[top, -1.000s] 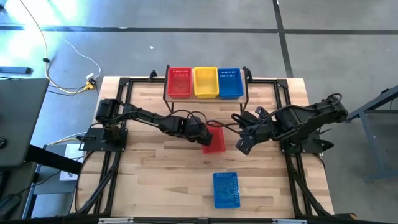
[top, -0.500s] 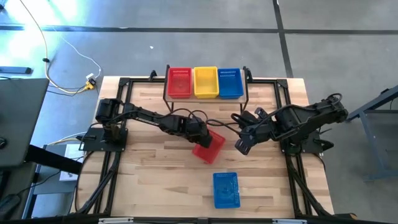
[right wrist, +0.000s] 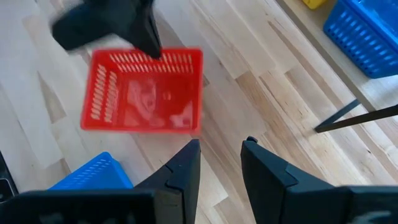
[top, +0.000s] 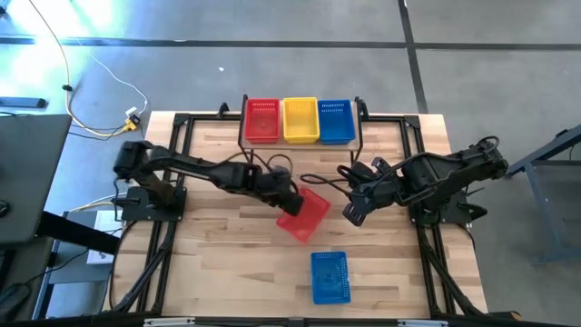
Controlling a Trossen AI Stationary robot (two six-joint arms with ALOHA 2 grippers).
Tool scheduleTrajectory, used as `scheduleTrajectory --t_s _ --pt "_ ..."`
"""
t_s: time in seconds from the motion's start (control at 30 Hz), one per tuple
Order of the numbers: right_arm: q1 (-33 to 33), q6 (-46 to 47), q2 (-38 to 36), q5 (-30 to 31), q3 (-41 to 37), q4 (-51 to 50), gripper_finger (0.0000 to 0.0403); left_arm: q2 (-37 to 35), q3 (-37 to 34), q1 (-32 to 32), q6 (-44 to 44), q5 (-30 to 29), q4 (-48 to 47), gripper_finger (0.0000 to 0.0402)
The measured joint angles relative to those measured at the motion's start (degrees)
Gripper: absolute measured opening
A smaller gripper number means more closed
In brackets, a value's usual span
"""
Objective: Stack baskets on shelf by color
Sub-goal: Stack the red bin on top of the red bin on the shelf
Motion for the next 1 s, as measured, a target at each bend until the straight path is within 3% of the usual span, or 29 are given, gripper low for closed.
scheduleTrajectory --t_s 0.23,0.57,0.77,1.0 --pt "0.0 -0.1 0.0 0.0 0.0 0.0 0.0103 -10.3 0.0 -0.1 0.2 -3.2 -2.7 0.0004" --pt "0.0 -0.1 0.0 0.0 0.0 0.3 0.0103 -24.8 0.0 4.6 1.4 -10.9 -7.3 0.0004" --pt "0.0 -0.1 0.0 -0.1 0.0 0.5 0.0103 -30.3 0.0 11.5 2.4 -14.3 -11.1 0.0004" --pt "0.0 -0.1 0.0 -0.1 0.0 0.5 0.0103 -32.9 0.0 23.4 4.3 -11.8 -12.7 0.0005"
